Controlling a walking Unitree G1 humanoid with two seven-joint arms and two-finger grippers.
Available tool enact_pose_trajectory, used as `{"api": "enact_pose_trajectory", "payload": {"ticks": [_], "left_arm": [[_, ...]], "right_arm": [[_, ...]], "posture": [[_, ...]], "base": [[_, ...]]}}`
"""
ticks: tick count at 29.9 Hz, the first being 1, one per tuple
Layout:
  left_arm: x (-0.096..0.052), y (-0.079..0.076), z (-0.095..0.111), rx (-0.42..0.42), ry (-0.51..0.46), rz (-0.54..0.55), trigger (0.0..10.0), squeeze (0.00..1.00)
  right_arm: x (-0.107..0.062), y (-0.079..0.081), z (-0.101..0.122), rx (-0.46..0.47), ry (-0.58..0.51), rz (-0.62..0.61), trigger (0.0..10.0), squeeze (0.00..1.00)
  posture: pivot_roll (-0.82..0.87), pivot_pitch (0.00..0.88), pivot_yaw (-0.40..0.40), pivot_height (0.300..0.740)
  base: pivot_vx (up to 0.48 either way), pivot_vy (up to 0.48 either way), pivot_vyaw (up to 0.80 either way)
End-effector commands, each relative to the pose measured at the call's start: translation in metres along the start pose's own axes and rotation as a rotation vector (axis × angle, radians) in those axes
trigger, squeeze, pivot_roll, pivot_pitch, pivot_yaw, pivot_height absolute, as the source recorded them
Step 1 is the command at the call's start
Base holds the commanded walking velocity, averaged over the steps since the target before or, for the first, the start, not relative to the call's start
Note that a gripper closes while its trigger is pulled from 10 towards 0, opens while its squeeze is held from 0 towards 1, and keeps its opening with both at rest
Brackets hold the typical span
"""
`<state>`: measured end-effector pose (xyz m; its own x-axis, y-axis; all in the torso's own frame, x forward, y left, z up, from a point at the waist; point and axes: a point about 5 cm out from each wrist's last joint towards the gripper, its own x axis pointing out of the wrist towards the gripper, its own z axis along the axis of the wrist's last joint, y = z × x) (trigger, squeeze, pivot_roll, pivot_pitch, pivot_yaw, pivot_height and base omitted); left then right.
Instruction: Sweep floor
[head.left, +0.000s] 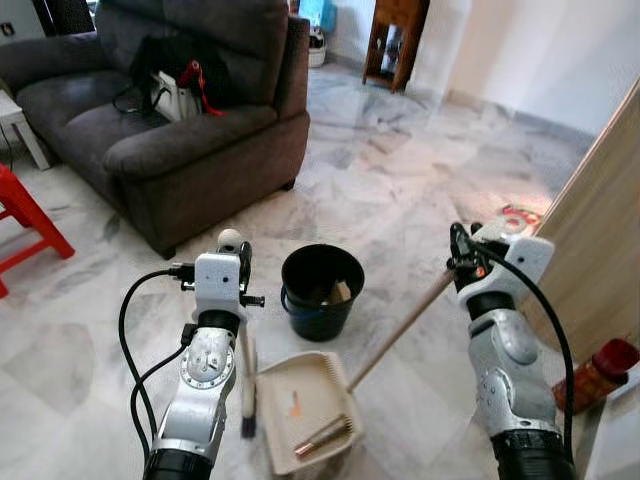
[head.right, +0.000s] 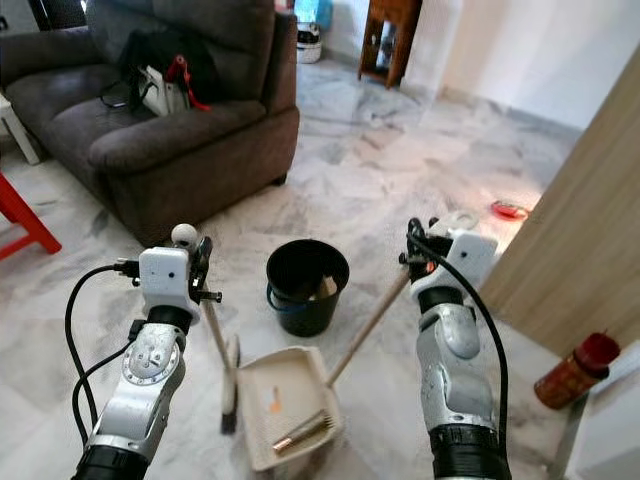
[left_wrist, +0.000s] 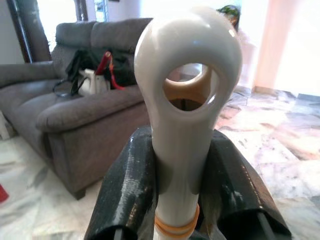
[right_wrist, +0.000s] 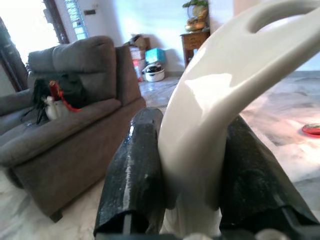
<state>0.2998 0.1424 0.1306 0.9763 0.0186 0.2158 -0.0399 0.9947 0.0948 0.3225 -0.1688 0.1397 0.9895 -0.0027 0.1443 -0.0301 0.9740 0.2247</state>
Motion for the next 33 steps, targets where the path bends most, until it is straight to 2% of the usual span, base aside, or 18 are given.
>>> {"api": "enact_pose_trajectory", "payload": {"ticks": [1,4,5,10,11,13,17,21,26,33], "left_arm": [[0.006,-0.003,0.015,0.001,-0.069,-0.009,10.0,0.0],[0.006,-0.004,0.015,0.001,-0.07,-0.007,10.0,0.0],[0.006,-0.004,0.015,0.001,-0.071,-0.007,10.0,0.0],[0.007,-0.004,0.015,-0.001,-0.071,-0.007,10.0,0.0],[0.007,-0.004,0.015,-0.001,-0.071,-0.007,10.0,0.0],[0.006,-0.005,0.016,-0.013,-0.081,-0.01,10.0,0.0],[0.007,-0.006,0.018,-0.018,-0.094,-0.018,10.0,0.0],[0.007,-0.006,0.019,-0.024,-0.101,-0.021,10.0,0.0],[0.007,-0.008,0.019,-0.027,-0.103,-0.025,10.0,0.0],[0.007,-0.009,0.019,-0.018,-0.107,-0.025,10.0,0.0]], "right_arm": [[0.005,-0.003,0.024,0.025,-0.114,-0.034,10.0,0.0],[0.009,-0.007,0.042,0.025,-0.193,-0.097,10.0,0.0],[0.011,-0.009,0.054,0.043,-0.246,-0.135,10.0,0.0],[0.016,-0.01,0.075,0.036,-0.326,-0.174,10.0,0.0],[0.016,-0.01,0.076,0.037,-0.33,-0.175,10.0,0.0],[0.02,-0.005,0.091,0.035,-0.39,-0.17,10.0,0.0],[0.021,-0.003,0.1,0.042,-0.418,-0.172,10.0,0.0],[0.024,0.004,0.125,0.06,-0.495,-0.15,10.0,0.0],[0.026,0.004,0.13,0.065,-0.506,-0.155,10.0,0.0],[0.026,0.004,0.126,0.077,-0.483,-0.155,10.0,0.0]], "posture": [[0.06,0.0,-0.066,0.74],[0.06,0.0,-0.067,0.74],[0.06,0.0,-0.066,0.74],[0.06,0.0,-0.067,0.74],[0.06,0.0,-0.067,0.74],[0.06,0.0,-0.067,0.74],[0.06,0.0,-0.068,0.74],[0.06,0.0,-0.068,0.74],[0.06,0.0,-0.071,0.74],[0.06,0.0,-0.075,0.74]], "base": [[0.296,0.0,0.0],[0.296,0.0,0.0],[0.292,0.0,0.0],[0.296,0.0,0.0],[0.292,0.0,0.0],[0.146,0.0,0.0],[0.0,0.0,0.0],[0.0,0.0,0.0],[0.0,0.0,0.0],[0.0,0.0,0.0]]}}
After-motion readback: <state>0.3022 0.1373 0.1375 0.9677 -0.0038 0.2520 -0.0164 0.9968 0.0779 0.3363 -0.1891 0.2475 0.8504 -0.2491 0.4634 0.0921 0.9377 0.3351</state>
